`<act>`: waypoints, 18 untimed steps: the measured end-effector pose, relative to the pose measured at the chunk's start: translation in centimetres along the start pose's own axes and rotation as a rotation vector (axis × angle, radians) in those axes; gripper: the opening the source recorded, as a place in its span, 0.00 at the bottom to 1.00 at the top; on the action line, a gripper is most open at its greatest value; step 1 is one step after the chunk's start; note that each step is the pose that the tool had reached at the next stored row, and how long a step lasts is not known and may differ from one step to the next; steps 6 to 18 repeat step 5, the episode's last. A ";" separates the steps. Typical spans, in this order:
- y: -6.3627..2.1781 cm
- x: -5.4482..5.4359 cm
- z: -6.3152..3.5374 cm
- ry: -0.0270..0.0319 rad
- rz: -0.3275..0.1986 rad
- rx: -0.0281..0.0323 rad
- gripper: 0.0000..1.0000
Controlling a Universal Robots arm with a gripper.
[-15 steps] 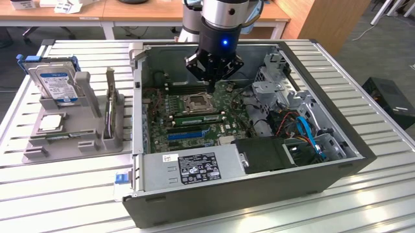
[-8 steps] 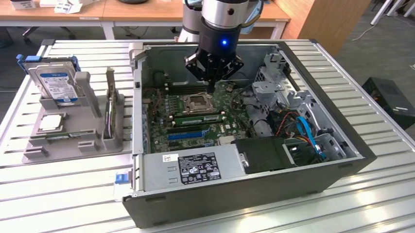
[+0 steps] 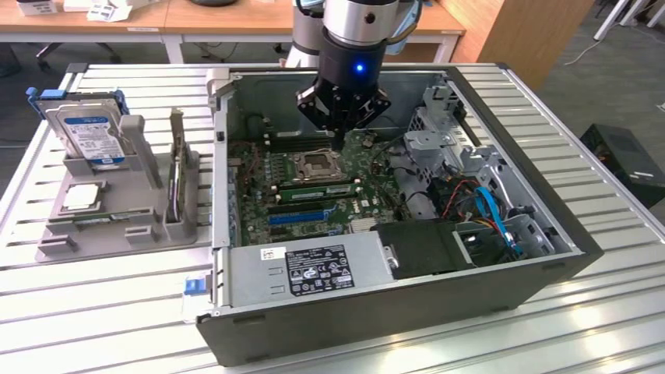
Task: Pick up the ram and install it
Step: 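Press down the ram until it locks into place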
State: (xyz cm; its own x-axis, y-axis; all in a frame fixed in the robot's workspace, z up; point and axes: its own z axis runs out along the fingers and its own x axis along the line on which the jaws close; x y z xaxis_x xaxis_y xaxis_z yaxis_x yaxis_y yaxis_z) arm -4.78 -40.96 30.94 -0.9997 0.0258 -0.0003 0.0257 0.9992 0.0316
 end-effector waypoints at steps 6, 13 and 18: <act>0.01 0.0 0.00 0.0000 0.000 0.0001 0.11; 0.01 0.0 0.00 0.0000 0.000 0.0001 0.11; 0.01 0.0 0.00 0.0000 0.000 0.0001 0.11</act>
